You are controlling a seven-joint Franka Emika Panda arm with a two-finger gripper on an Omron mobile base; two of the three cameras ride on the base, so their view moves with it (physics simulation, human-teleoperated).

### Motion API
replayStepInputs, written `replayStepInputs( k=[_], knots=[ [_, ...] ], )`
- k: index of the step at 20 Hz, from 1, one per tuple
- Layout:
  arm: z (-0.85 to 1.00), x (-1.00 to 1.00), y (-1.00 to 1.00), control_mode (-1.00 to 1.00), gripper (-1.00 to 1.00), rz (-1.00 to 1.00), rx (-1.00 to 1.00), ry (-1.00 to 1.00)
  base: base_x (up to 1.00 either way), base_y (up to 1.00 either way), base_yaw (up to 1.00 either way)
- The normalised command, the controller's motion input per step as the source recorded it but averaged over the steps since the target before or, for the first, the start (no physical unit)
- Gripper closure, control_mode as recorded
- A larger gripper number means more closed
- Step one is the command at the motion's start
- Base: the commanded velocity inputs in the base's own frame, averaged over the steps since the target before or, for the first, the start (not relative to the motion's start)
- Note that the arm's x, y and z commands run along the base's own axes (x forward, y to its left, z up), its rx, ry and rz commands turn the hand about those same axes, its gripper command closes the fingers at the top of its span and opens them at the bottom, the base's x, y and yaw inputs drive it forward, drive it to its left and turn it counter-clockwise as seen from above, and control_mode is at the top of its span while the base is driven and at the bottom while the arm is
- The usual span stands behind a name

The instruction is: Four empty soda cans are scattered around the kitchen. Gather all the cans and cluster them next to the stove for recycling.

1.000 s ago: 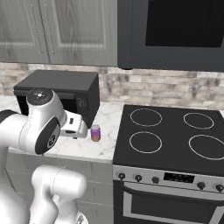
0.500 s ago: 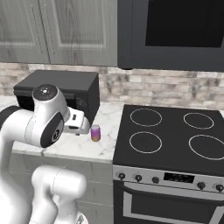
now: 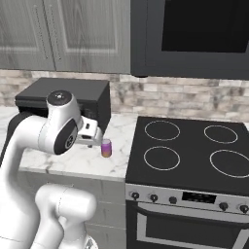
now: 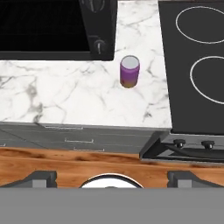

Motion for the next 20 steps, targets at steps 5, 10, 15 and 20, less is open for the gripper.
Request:
replayStepInputs(
  k=[5,10,15,20],
  knots=[
    [-0.22,0.34,0.0,-1.0,-1.0,0.0,0.0,0.07,0.0,0.0,0.0],
    [-0.2,0.37,0.0,-1.0,-1.0,0.0,0.0,0.07,0.0,0.0,0.0],
    [-0.1,0.26,0.0,-1.0,-1.0,0.0,0.0,0.01,0.0,0.0,0.0],
    [-0.25,0.15,0.0,-1.0,-1.0,0.0,0.0,0.0,0.0,0.0,0.0]
  ],
)
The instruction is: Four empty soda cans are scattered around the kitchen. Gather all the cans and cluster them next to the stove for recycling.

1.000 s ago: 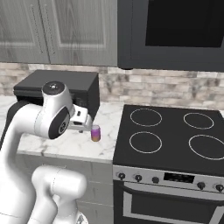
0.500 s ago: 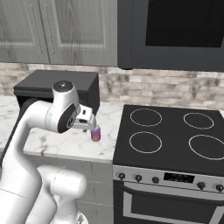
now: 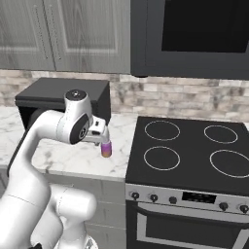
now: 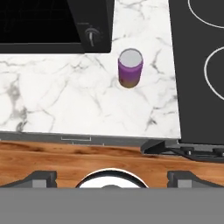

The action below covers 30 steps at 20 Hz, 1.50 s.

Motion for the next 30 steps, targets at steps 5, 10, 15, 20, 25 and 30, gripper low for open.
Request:
replayStepInputs(
  k=[5,10,15,20,25,30],
  knots=[
    [-0.24,0.17,0.0,-1.0,-1.0,0.0,0.0,0.01,0.0,0.0,0.0],
    [-0.14,0.18,0.0,-1.0,-1.0,0.0,0.0,0.0,0.0,0.0,0.0],
    [-0.07,0.17,0.0,-1.0,-1.0,0.0,0.0,0.0,0.0,0.0,0.0],
    [-0.11,0.17,0.0,-1.0,-1.0,0.0,0.0,0.0,0.0,0.0,0.0],
    [-0.14,0.15,0.0,-1.0,-1.0,0.0,0.0,0.01,0.0,0.0,0.0],
    [-0.07,0.16,0.0,-1.0,-1.0,0.0,0.0,0.0,0.0,0.0,0.0]
  ],
)
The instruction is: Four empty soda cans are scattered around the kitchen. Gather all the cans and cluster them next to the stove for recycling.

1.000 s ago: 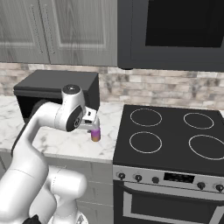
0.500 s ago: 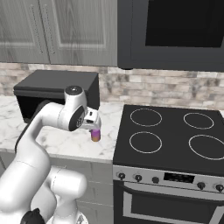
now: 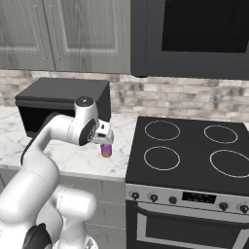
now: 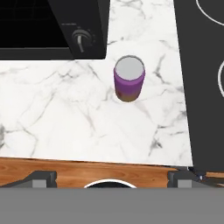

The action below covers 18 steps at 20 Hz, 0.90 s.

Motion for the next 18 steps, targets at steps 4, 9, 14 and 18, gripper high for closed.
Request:
replayStepInputs(
  k=[4,9,14,18],
  knots=[
    [-0.04,0.16,0.0,-1.0,-1.0,0.0,0.0,0.0,0.0,0.0,0.0],
    [-0.08,0.12,0.0,-1.0,-1.0,0.0,0.0,0.0,0.0,0.0,0.0],
    [-0.09,0.11,0.0,-1.0,-1.0,0.0,0.0,0.0,0.0,0.0,0.0],
    [-0.1,0.14,0.0,-1.0,-1.0,0.0,0.0,0.0,0.0,0.0,0.0]
  ],
)
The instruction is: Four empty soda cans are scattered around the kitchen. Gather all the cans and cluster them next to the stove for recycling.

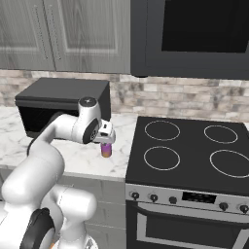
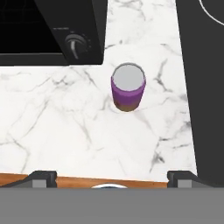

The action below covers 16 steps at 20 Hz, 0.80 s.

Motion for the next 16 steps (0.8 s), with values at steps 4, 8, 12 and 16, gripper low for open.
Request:
replayStepInputs(
  k=[4,8,12,16],
  knots=[
    [-0.1,0.11,0.0,-1.0,-1.0,0.0,0.0,0.0,0.0,0.0,0.0],
    [-0.11,0.14,0.0,-1.0,-1.0,0.0,0.0,0.0,0.0,0.0,0.0],
    [-0.07,0.15,0.0,-1.0,-1.0,0.0,0.0,0.0,0.0,0.0,0.0],
    [-0.08,0.19,0.0,-1.0,-1.0,0.0,0.0,0.0,0.0,0.0,0.0]
  ],
)
